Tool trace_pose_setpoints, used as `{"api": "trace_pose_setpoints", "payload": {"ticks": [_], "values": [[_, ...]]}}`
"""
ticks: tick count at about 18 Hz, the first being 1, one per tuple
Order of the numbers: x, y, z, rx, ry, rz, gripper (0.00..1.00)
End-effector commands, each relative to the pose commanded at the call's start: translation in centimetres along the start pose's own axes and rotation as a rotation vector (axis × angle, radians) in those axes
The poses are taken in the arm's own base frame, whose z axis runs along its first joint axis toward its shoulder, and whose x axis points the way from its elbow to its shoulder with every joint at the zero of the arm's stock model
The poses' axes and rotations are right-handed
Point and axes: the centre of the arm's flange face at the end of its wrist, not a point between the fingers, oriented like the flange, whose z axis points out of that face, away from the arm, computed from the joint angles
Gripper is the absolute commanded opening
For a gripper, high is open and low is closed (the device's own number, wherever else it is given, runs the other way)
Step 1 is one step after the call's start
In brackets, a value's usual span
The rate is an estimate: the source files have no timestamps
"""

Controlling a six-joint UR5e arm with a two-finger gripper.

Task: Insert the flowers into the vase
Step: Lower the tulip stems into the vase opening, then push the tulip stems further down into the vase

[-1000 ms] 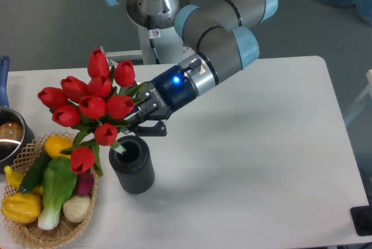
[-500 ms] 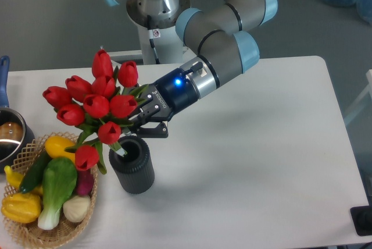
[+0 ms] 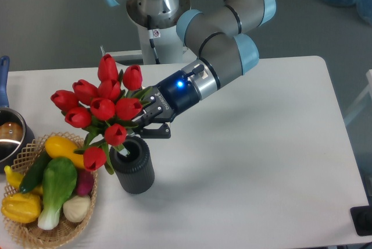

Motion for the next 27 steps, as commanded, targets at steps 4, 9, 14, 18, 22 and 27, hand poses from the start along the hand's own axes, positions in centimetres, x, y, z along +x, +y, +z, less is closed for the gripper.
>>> {"api": "trace_pose_setpoints", "payload": {"ticks": [4, 9, 14, 18, 22, 27], "values": [[0.1, 0.3, -0.1, 0.000, -0.001, -0.006, 0.11], [0.4, 1.7, -0.1, 0.000, -0.001, 0.007, 0.11], [0.1, 2.6, 0.0, -0.001, 0.001, -0.008, 0.11], [-0.2, 3.6, 0.1, -0.003, 0.002, -0.022, 0.12], [-0.1, 4.9, 0.0, -0.003, 0.002, 0.000, 0.12], [0.0, 7.1, -0.1, -0.003, 0.000, 0.021, 0.12]]}}
